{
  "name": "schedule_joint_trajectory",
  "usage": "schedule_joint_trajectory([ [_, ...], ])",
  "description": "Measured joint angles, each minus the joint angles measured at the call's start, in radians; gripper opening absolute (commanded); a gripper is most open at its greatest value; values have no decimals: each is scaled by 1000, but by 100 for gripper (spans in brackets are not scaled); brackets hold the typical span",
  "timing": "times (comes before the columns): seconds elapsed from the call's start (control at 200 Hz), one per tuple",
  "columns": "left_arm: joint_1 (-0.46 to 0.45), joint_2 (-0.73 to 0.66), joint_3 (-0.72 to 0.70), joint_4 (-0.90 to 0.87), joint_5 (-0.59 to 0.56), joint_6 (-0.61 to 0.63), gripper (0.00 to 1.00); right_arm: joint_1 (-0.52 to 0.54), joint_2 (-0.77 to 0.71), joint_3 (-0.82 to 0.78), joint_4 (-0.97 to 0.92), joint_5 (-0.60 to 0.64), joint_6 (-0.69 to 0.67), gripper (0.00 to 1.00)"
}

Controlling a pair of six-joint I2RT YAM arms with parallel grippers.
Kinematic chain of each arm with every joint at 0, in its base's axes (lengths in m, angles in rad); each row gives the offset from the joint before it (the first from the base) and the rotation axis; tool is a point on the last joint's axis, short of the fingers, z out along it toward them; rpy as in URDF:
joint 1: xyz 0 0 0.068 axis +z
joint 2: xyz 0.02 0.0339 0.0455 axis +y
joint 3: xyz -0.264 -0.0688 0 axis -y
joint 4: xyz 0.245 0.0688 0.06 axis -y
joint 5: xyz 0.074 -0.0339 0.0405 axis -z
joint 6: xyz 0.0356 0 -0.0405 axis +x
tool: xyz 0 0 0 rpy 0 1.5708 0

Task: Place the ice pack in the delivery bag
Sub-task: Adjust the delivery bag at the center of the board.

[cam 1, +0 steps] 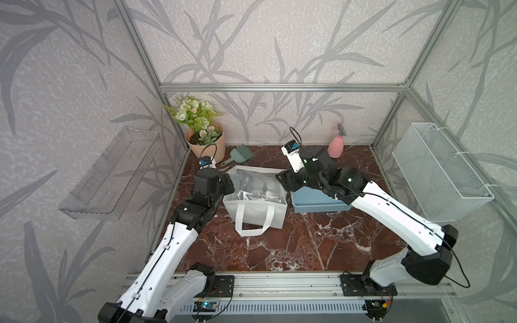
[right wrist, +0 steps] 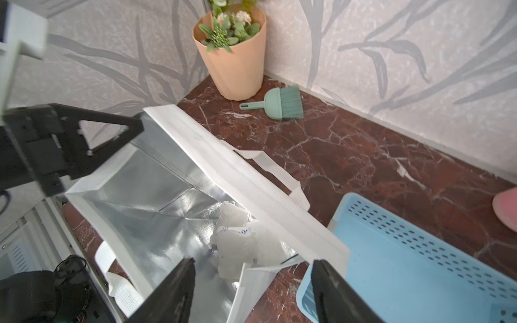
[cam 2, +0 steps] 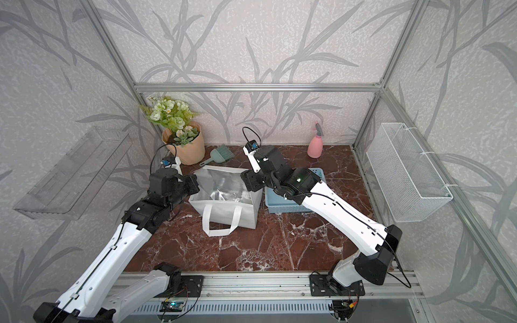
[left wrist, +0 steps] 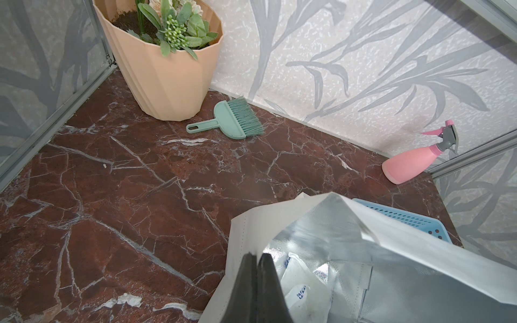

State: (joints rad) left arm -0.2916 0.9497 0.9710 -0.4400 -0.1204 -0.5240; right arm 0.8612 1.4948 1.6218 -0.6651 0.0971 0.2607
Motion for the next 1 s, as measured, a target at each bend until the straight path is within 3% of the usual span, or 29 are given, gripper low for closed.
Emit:
schedule_joint_trajectory([
  [0.26,0,0,0,-1,-13,-21,0,5,76,-83,-14,-28,142,63],
  [0.31,0,0,0,-1,-13,-23,0,5,84,-89,-22,-27,156,56],
  [0.405,0,-1,0,-1,-13,-29,0,5,100,-87,-31,-19,169,34],
  [0.485,0,-4,0,-2,-12,-38,0,1,111,-85,-37,-5,177,27],
  [0.64,-2,-19,0,-12,5,-106,0,-33,121,-70,-40,5,157,0],
  [1.0,-49,-32,-14,-11,90,-308,0,-212,160,-6,-89,-34,55,0],
])
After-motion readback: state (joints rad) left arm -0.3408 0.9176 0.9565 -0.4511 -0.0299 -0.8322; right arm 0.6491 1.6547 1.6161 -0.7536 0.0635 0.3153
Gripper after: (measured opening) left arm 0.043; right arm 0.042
